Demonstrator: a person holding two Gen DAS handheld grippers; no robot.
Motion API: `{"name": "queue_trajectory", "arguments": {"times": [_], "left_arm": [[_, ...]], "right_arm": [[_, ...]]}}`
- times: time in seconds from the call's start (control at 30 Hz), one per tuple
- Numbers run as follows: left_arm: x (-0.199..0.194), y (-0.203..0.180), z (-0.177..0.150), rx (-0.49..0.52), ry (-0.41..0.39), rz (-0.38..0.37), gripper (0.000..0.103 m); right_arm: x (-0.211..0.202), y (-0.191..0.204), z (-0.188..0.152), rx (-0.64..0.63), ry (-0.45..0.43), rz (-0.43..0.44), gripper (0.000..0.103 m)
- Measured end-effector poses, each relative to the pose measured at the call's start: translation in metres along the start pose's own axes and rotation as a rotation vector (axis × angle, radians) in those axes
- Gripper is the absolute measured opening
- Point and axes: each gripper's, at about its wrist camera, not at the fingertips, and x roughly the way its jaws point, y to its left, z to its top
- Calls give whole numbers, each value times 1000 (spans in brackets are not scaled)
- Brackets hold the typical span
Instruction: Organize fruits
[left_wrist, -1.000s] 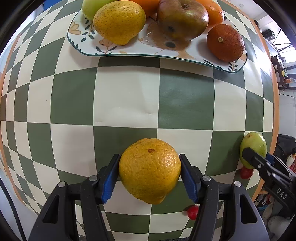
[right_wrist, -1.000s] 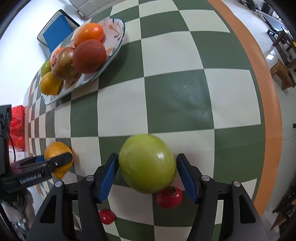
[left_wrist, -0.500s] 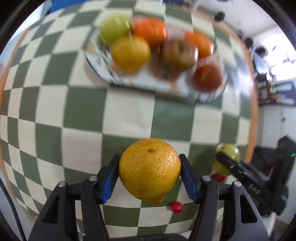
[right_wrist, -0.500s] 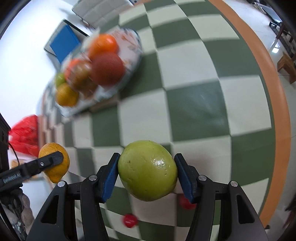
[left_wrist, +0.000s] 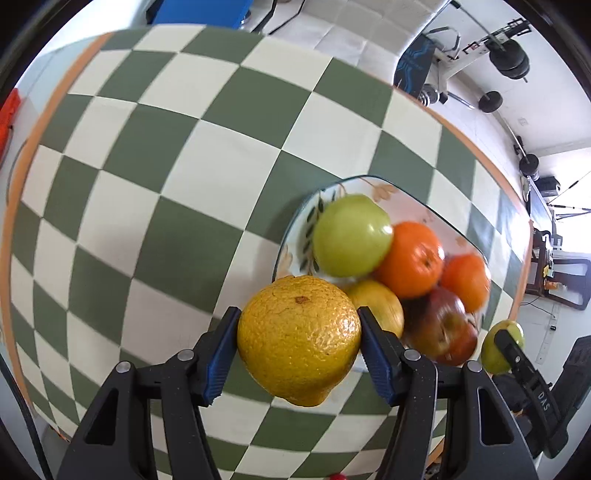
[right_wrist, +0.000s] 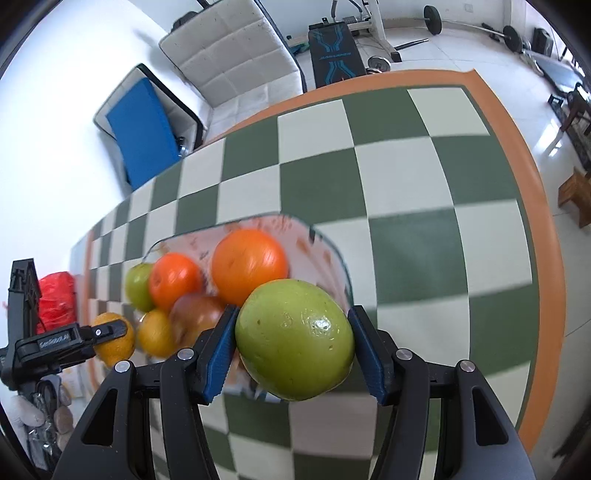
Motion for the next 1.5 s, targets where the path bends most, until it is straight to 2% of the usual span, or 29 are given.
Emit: {"name": "queue_trajectory", "arguments": {"times": [0.1, 0.17, 0.37, 0.43, 0.57, 0.67, 0.7, 0.77, 0.8, 0.87, 0.93, 1.07, 1.17, 1.27, 1.5], "left_arm": [[12, 2, 5, -22, 29, -24, 60], [13, 1, 3, -32, 19, -22, 60], [11, 6, 3, -40, 32, -55, 61], [10, 7, 5, -38, 39, -60, 61], [10, 9, 8, -28, 53, -61, 61], [9, 4, 8, -16, 48, -48, 63], [6, 3, 8, -4, 38, -43, 65], [1, -2, 8, 19, 21, -28, 81], [-2, -2, 7, 26, 14, -21, 84], [-8, -4, 6, 38, 1, -9, 86], [-15, -7, 2, 56, -19, 10, 86], [-37, -16, -16, 134, -108, 90, 96], [-50, -25, -39, 197, -190, 184, 96], [-60, -31, -60, 251, -245, 235, 96], [-85, -46, -94, 321, -315, 228, 96]], "right_arm": [[15, 1, 15, -23, 19, -35, 62], [24, 3, 19, -36, 36, -50, 62], [29, -4, 21, -12, 55, -23, 64], [29, -9, 20, 7, 60, -20, 69], [27, -10, 17, 8, 62, -16, 72], [19, -8, 15, 7, 47, -16, 78], [16, -7, 13, 4, 39, -18, 81], [8, -3, 11, -4, 25, -27, 83], [4, -1, 9, -11, 18, -32, 83], [-4, 7, 4, -31, 6, -51, 86], [-14, 18, -4, -67, -12, -90, 95], [-32, 38, -25, -130, -42, -184, 98], [-42, 48, -44, -162, -62, -234, 99], [-51, 51, -61, -159, -72, -257, 99], [-81, 53, -86, -140, -115, -275, 99]]}}
